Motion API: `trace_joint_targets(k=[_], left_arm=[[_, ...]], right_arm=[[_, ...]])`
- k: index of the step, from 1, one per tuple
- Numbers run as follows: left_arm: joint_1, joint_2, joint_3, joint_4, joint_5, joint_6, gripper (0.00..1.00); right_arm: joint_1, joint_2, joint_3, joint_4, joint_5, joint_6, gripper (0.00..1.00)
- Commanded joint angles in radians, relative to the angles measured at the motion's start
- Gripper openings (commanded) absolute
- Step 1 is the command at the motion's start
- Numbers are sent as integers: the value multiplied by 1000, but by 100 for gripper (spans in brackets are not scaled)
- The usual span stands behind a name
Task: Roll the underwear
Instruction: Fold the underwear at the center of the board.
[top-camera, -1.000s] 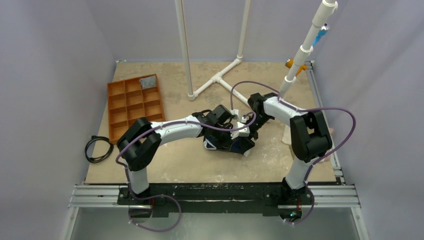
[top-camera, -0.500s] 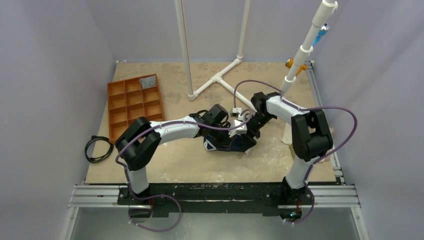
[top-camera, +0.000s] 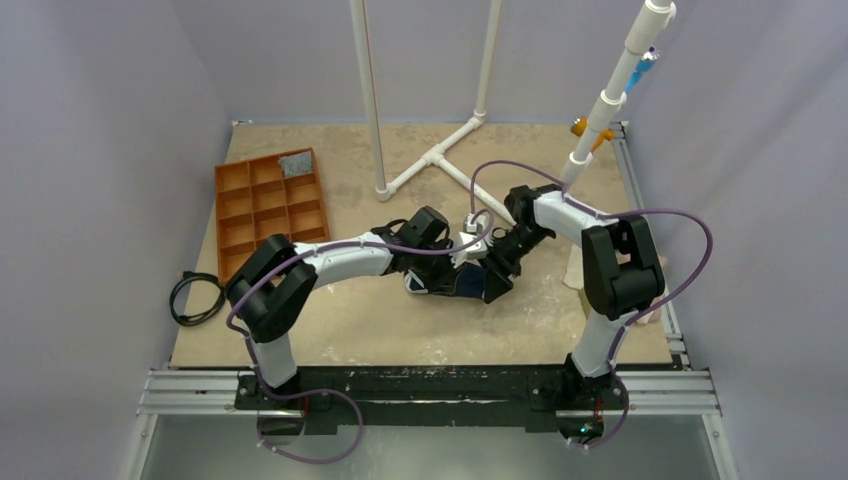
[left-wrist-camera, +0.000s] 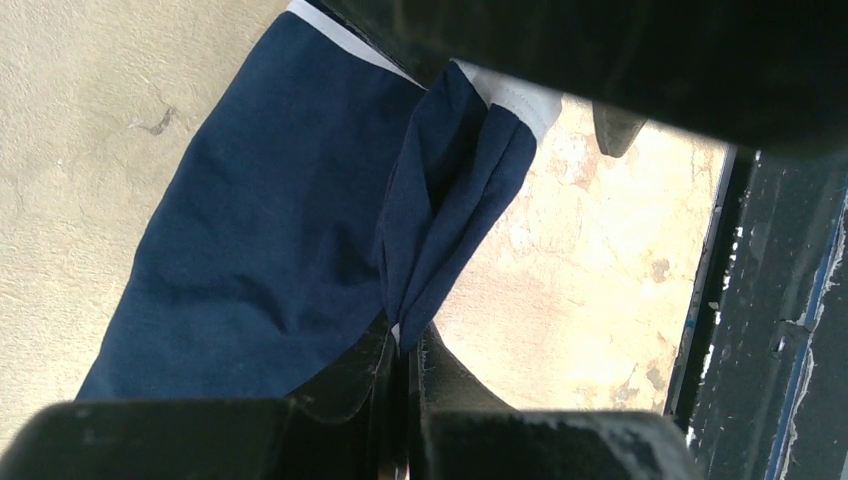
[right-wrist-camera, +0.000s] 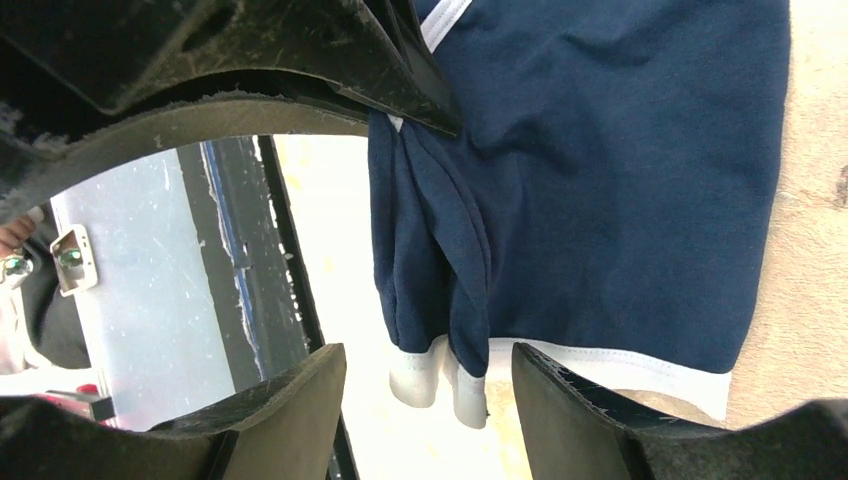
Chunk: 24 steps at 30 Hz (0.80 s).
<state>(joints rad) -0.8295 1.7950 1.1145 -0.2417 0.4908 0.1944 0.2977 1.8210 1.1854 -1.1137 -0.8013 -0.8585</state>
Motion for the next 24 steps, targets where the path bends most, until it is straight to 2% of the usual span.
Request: trace_joint_targets(k=[1,17,24], left_arm=[[6,-27,-13,-8,-3,-40,0],[36,-61,-22,26,168,-98,0],[46,-77,-34,49,180,-119,0]], right_arm=[[-6,-39,11,47,-42,62,62],[-6,-37,-4,134,23,156,62],[-2,-38,-1,129,15,158,60]])
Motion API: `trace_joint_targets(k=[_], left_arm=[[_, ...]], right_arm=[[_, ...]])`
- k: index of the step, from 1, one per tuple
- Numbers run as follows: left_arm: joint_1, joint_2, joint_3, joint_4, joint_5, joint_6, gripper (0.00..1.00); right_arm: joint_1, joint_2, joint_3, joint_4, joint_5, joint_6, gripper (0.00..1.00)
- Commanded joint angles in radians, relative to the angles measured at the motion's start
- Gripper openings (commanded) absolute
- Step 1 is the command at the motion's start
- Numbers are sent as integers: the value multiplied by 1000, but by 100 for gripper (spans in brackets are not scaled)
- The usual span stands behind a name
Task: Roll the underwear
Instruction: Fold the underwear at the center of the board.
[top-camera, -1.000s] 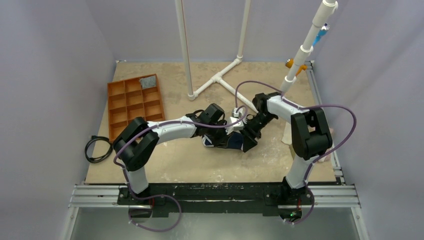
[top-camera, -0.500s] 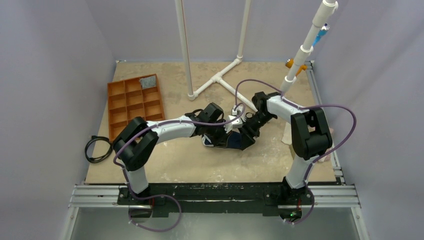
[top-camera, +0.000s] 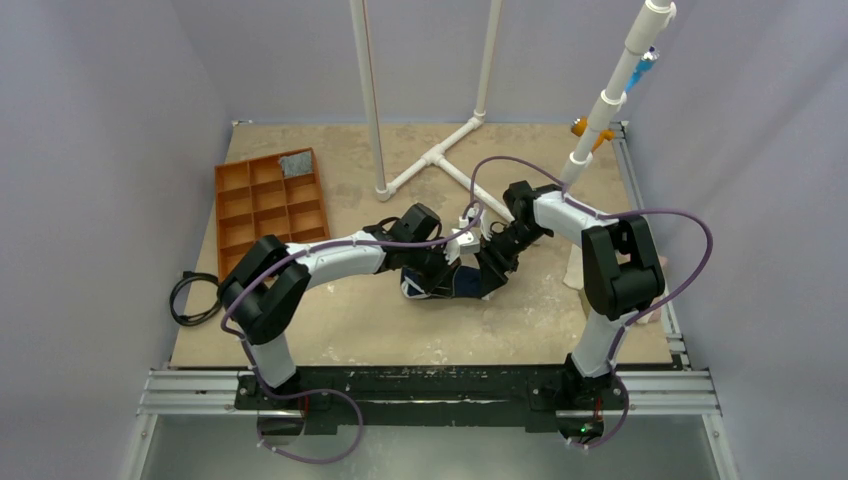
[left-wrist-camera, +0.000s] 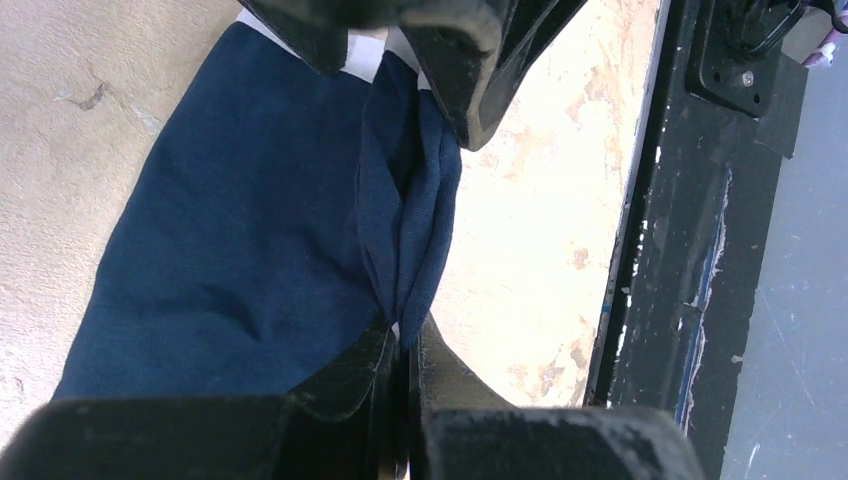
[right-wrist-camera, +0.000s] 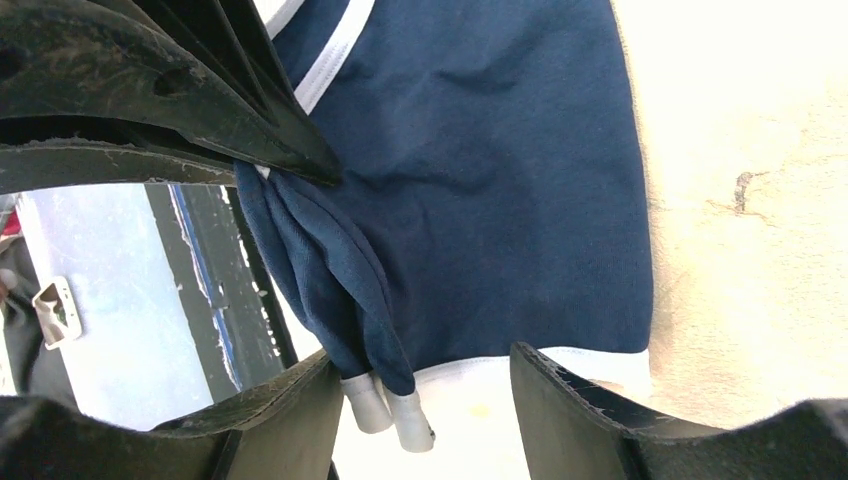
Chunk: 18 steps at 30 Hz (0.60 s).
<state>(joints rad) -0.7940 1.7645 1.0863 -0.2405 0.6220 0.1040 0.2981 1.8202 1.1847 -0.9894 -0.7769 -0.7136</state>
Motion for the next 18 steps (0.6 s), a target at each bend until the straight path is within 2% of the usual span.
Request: trace_joint_targets(k=[1,4,8,15,18], left_arm=[[12,-46,-5,48,49,-32,0],[13,-43,-2,50,37,-39,0],[14,-35,2,51,37,-51,0],[25,-24,0,29,88,-9,0],[27,-24,-11,17,127,30,1]], right_arm=[[-2,-36,0,1,-12,10,60],[-2,-36,6,-20,-33,-5,58],[9,-25,14,-48,-53,-27,48],[8,-2,29,-93,-74,-67,13],[9,-1,39,-106,-83,-68,3]])
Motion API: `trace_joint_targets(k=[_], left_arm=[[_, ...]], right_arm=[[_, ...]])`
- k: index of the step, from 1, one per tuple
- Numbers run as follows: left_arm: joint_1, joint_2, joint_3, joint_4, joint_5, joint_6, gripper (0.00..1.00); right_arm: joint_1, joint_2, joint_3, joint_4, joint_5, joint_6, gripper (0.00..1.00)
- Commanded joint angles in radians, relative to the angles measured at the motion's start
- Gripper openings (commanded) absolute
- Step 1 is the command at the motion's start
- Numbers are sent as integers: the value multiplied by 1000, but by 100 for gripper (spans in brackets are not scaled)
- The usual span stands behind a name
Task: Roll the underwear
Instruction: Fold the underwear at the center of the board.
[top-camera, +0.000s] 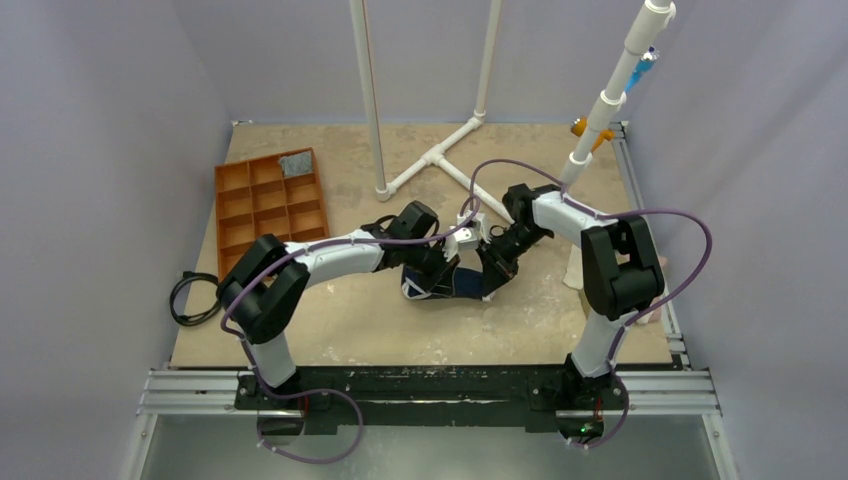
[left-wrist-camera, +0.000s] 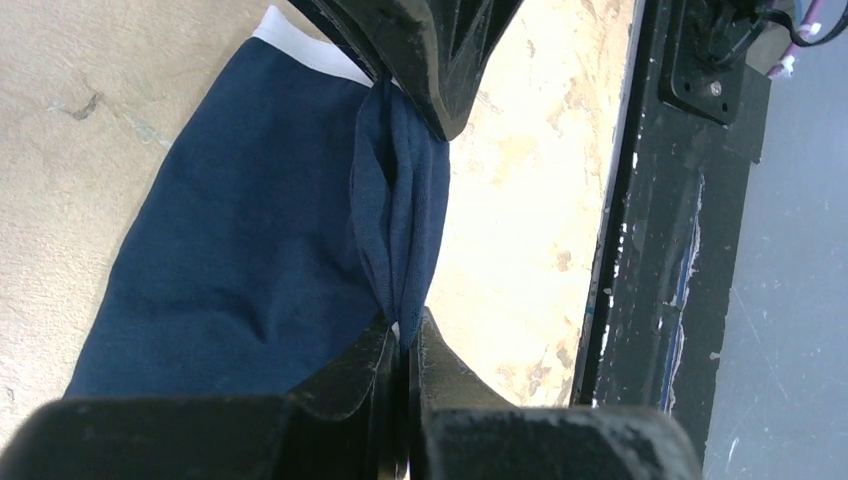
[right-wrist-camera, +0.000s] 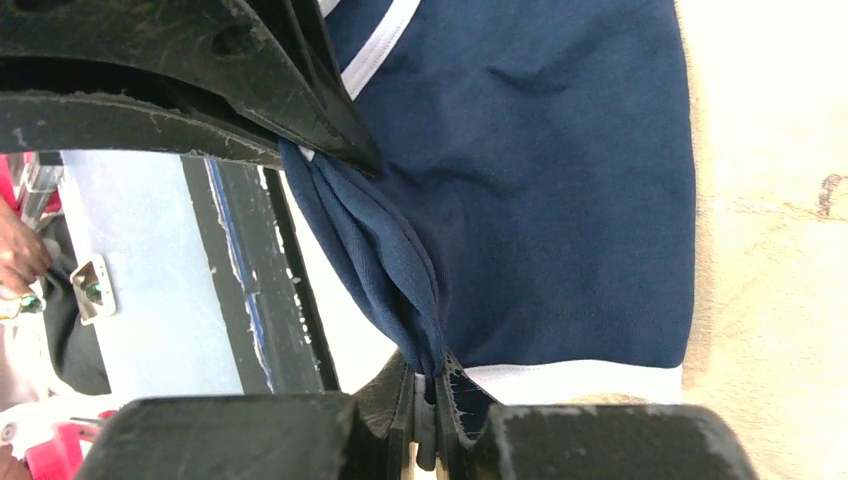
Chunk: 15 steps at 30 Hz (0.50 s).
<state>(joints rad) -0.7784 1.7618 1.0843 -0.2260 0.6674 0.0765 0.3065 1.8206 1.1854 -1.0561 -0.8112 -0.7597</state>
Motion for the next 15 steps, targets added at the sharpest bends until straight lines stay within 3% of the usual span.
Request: trace_joint_targets(k=[1,6,15], left_arm=[[12,-22,-15,2,98,69,3],[11,-32,-50,1,166,130,21],[11,-77,-135,117,111,130,47]], right_arm=[[0,2,46,-46,-52,-22,2],[-2,13,74,-80,-74,-28,0],[-10,31,68,-105,-83,-48,0]])
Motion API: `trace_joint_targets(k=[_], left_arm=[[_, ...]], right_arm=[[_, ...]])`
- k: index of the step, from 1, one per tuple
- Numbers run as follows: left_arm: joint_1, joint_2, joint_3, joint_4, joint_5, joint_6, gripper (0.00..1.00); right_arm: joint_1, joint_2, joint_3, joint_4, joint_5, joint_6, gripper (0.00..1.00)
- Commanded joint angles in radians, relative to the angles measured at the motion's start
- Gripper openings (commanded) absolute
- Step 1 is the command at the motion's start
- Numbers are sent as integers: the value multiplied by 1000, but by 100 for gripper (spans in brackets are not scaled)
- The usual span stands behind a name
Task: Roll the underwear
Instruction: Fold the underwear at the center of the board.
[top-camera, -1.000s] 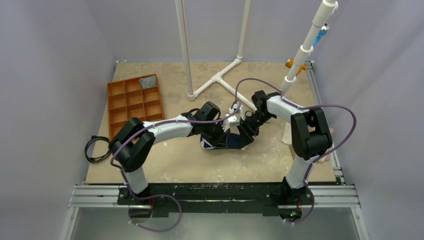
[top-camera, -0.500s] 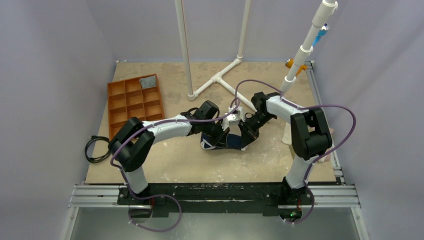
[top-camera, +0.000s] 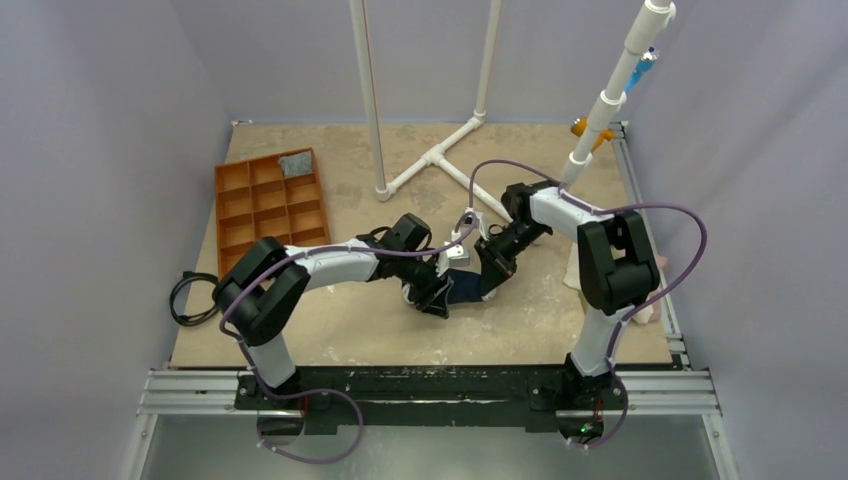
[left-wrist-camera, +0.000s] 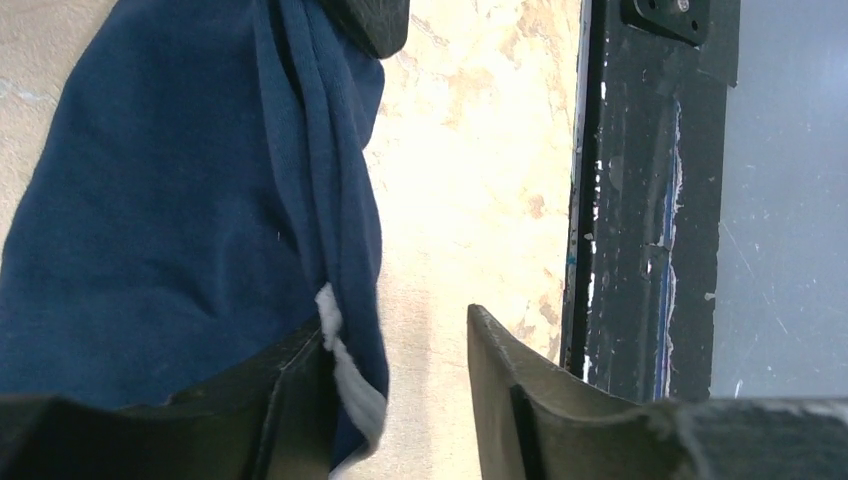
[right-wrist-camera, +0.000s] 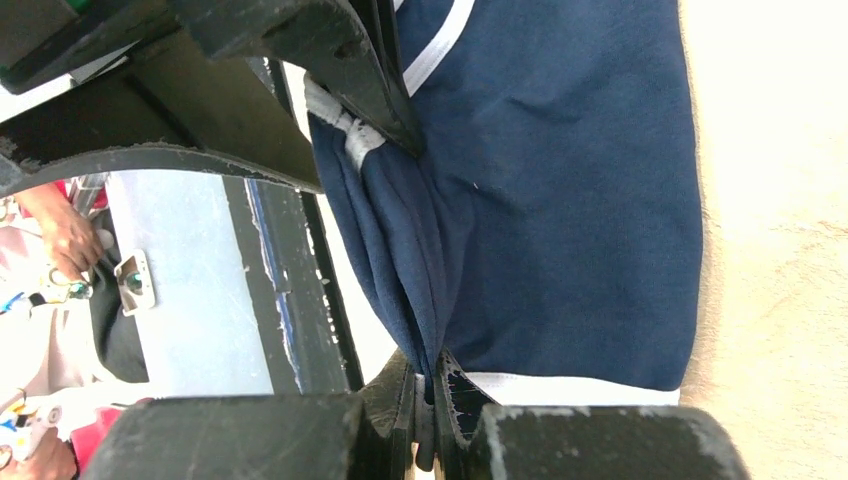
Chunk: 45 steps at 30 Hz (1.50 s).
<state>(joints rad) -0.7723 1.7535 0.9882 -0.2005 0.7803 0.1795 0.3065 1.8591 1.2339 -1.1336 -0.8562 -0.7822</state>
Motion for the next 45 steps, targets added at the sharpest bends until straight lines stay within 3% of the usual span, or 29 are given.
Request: trace_joint_targets(k=[1,9,23,28,35,42,45], left_arm=[[5,-74,-50,107,-16,25,49],[5,-126,-141,278,-153,3,58],[-11,-53,-91,222,-166,58,59],[-23,-12,-60,184,-161,74,49],[-23,16,-16,103,-141,68,18],[-19,41,68,-52,-45,81,5],[-18,46,83,-78,-34,90,4]], right_arm=[[-13,-6,21,-31,-39,-30,0],[-28,25,43,-92,-61,-89,0],[-59,47,80,-147,-84,-134,0],[-68,54,86,-162,-93,-150,0],[-77,47,66,-113,-64,-115,0],[-84,-1,-3,46,71,38,0],[-83,-11,-16,63,94,56,0]])
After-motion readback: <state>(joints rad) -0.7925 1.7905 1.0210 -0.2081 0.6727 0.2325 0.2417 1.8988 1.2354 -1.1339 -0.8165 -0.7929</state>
